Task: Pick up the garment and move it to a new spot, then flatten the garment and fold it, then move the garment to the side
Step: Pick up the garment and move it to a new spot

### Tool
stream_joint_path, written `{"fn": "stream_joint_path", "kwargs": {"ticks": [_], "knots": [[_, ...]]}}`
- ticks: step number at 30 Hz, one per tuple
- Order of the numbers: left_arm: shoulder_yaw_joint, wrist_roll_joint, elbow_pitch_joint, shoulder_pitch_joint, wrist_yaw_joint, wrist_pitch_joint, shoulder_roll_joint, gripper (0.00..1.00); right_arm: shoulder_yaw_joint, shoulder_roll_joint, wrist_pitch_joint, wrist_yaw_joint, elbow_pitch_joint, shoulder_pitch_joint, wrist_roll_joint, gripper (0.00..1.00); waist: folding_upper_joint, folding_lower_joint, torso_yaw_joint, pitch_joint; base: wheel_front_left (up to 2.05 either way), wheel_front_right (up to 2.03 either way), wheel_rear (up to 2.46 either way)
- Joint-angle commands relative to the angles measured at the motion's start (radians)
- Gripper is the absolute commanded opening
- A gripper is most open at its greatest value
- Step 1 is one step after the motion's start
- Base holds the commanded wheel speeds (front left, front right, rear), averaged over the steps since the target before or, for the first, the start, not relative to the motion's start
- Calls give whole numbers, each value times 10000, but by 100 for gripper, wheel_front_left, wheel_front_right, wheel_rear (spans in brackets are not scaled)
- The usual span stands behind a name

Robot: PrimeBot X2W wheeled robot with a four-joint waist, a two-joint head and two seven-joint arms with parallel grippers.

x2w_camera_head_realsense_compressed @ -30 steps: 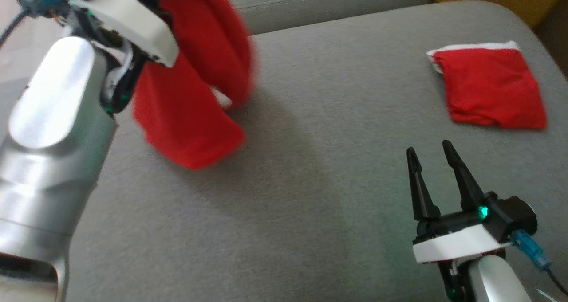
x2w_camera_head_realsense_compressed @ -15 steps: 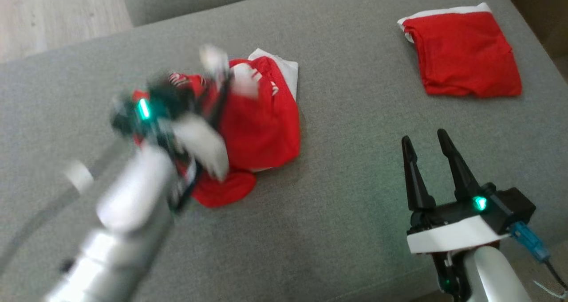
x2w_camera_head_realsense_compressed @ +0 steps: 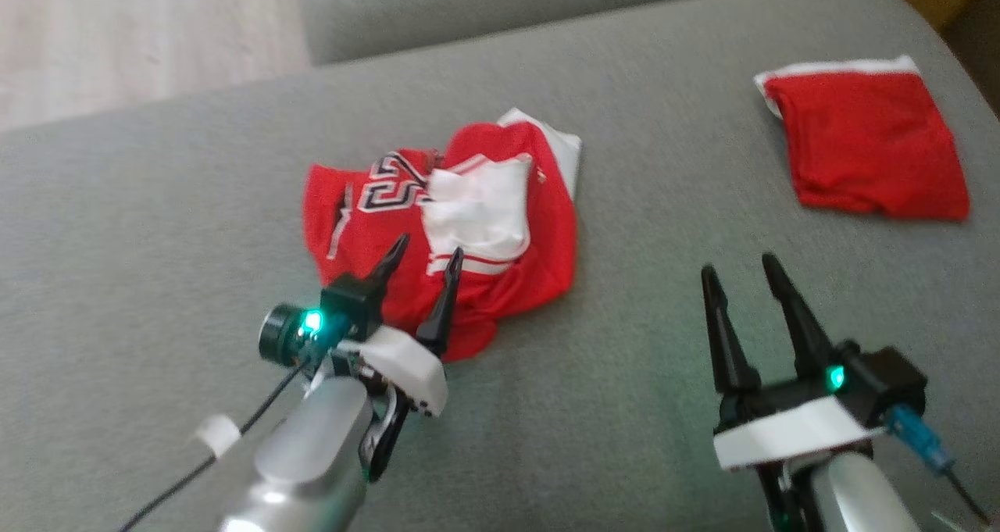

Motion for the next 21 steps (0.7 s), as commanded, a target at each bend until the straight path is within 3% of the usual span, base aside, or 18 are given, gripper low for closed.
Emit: {"fn": "stream_joint_path", "kwargs": {"ticks": [1,13,21], "knots": [[500,-117,-290,153,139,-167,34,100,224,-7,-108,-9,-163,106,-69,100,0,0,747,-832,0,0,0],[2668,596,-3657,2832,1261,-206,400,100,-485,-7,-109,-9,85,721,112,100,0,0,2339,-1804,0,0,0],[4059,1550,-5845,5322,1424,-207,473,100,-1024,-7,-109,-9,79,1236,106,100,0,0,2880,-2102,0,0,0]]}}
